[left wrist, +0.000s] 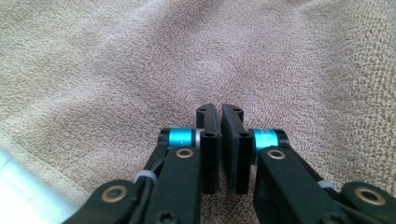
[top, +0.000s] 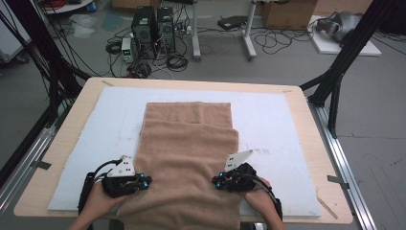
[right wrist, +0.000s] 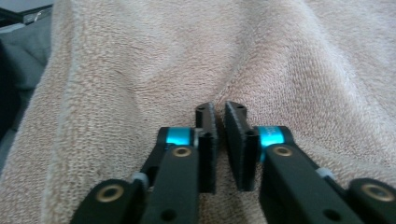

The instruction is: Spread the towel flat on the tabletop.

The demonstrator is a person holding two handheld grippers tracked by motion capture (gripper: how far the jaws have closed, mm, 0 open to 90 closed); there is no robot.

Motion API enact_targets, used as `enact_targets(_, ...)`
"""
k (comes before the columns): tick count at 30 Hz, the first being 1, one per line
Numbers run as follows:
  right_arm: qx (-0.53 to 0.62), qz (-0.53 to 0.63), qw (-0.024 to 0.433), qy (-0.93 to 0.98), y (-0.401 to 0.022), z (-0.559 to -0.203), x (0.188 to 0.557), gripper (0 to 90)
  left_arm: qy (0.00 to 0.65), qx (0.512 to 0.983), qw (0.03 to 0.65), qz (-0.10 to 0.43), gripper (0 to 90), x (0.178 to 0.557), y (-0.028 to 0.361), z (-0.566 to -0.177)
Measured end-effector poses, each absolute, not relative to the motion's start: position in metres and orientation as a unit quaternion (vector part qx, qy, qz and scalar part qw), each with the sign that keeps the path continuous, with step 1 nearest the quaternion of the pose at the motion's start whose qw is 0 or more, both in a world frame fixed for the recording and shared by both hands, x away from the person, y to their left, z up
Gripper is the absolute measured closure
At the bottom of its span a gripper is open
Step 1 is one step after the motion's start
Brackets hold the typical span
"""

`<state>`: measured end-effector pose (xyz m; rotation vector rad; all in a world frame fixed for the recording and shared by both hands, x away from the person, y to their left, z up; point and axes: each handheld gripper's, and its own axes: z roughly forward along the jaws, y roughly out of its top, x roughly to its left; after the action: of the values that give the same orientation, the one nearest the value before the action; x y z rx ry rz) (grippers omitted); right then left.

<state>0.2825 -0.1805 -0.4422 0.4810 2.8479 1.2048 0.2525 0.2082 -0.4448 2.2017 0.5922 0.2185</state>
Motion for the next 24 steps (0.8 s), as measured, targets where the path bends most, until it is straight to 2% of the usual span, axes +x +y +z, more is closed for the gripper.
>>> enact_targets(7,0.122,0.399,-0.027,0.908,-0.181,-0.433,0.263,85.5,0.212,0.873,0.432,0.078,86.8,0.227,0.218,-0.433)
enact_targets(9,0.110,0.407,-0.026,0.906,-0.182,-0.426,0.252,82.2,0.199,0.872,0.441,0.077,86.0,0.217,0.222,-0.428)
enact_targets(10,0.112,0.417,-0.024,0.902,-0.184,-0.423,0.250,80.4,0.201,0.870,0.443,0.086,82.8,0.214,0.223,-0.426)
enact_targets(12,0.120,0.436,-0.006,0.892,-0.187,-0.417,0.251,74.8,0.214,0.868,0.438,0.098,70.1,0.217,0.224,-0.422)
enact_targets(15,0.137,0.415,0.023,0.899,-0.186,-0.416,0.264,70.5,0.226,0.864,0.435,0.111,67.1,0.230,0.223,-0.422)
enact_targets(21,0.148,0.379,0.015,0.913,-0.178,-0.431,0.282,70.1,0.247,0.871,0.411,0.107,66.3,0.253,0.215,-0.438)
enact_targets(24,0.150,0.376,0.010,0.914,-0.176,-0.440,0.285,74.2,0.239,0.876,0.405,0.105,73.0,0.253,0.211,-0.444)
